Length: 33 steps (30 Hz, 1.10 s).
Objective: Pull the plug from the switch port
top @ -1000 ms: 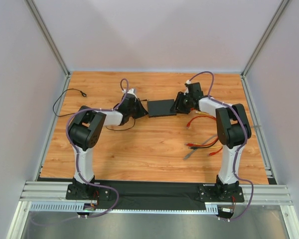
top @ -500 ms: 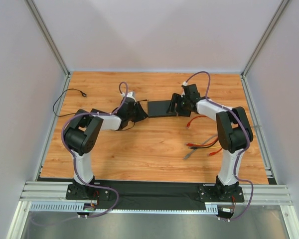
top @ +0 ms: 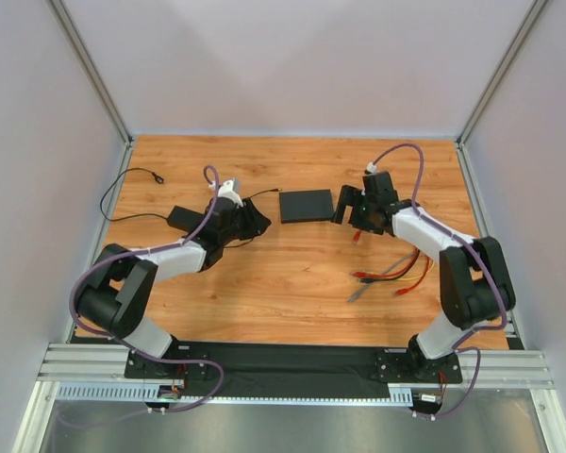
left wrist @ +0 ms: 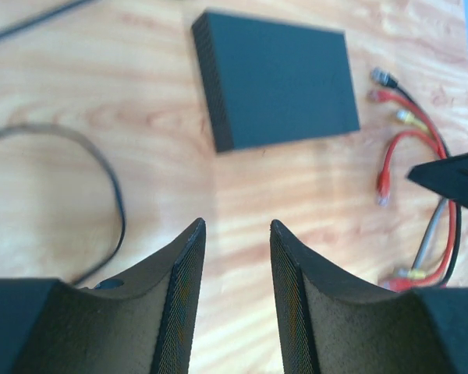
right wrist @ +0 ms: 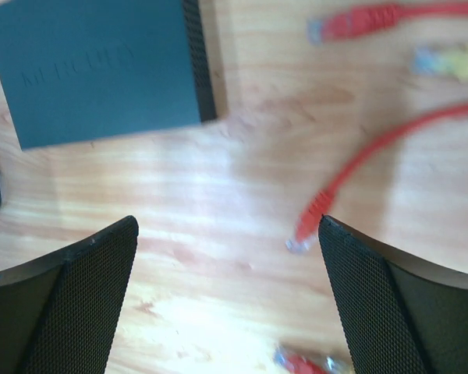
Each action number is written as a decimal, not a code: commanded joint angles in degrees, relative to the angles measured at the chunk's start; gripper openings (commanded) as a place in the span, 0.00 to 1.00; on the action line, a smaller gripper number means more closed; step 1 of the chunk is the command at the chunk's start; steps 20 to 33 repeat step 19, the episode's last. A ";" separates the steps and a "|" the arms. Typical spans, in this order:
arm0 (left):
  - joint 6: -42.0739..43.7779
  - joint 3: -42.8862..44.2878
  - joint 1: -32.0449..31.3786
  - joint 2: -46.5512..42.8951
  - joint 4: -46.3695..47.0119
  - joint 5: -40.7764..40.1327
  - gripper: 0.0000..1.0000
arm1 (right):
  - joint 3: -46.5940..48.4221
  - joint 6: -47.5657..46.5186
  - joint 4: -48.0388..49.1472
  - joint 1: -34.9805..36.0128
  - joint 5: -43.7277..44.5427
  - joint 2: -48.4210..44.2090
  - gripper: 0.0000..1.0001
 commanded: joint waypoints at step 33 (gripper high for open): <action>-4.73 -23.27 -0.53 -36.16 -5.25 7.41 0.54 | -27.85 6.44 11.84 1.25 -8.74 -24.40 1.00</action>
